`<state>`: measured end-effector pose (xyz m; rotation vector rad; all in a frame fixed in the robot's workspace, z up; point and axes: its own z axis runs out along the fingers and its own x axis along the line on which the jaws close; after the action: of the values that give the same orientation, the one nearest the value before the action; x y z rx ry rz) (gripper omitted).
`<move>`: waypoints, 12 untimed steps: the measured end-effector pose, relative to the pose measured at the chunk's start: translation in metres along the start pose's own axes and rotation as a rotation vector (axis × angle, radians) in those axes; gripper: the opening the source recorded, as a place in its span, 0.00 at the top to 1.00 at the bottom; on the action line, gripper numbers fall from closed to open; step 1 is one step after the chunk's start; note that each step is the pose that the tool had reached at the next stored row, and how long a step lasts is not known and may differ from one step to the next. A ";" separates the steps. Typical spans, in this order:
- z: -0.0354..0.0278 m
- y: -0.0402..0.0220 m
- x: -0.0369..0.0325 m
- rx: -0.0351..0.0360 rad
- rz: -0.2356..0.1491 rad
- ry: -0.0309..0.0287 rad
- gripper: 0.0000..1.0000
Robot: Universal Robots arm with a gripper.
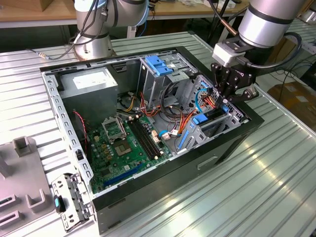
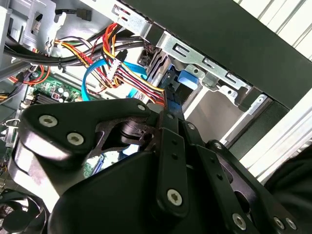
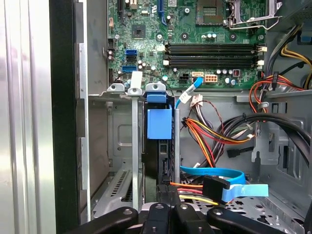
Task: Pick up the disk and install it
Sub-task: 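Insert the first disk wire, then insert the second disk wire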
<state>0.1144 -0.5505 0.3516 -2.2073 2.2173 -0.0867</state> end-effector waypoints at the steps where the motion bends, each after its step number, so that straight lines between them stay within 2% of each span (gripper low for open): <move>1: 0.0000 0.0000 0.0000 0.0000 0.000 0.0001 0.89; 12: 0.0000 0.0003 0.0000 0.0000 0.000 0.0000 0.89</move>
<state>0.1141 -0.5505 0.3515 -2.2069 2.2176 -0.0867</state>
